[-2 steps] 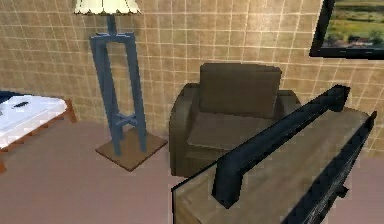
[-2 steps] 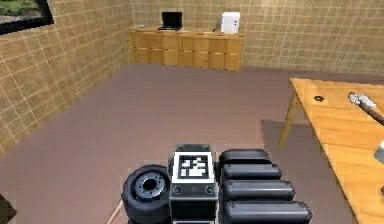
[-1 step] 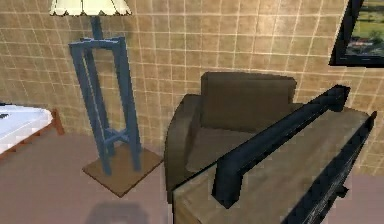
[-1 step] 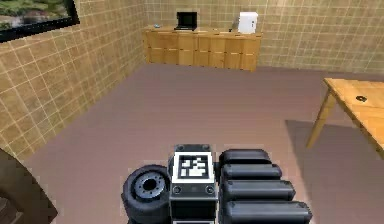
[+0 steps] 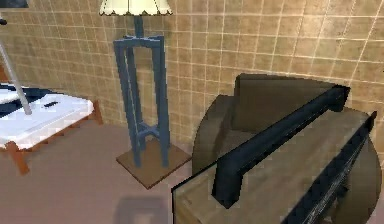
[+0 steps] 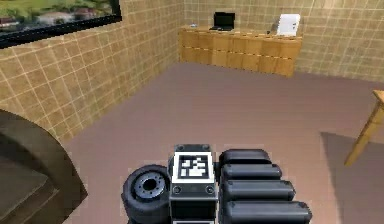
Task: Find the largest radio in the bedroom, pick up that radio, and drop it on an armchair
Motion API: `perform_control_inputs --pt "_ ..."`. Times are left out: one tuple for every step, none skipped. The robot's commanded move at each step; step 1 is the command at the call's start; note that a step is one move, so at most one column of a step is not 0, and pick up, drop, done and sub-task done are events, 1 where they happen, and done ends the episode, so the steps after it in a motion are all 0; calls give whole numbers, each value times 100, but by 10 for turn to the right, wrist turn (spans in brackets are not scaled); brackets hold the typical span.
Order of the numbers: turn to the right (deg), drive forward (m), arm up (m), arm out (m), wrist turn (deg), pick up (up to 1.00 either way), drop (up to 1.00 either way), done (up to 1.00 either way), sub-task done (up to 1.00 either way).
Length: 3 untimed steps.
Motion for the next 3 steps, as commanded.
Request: perform_control_inputs --pt "0 55 0 0 0 0 0 0 0" --pt "-210 0 0 0 0 0 0 0 0" --pt "0 0 0 48 0 0 0 0 0"
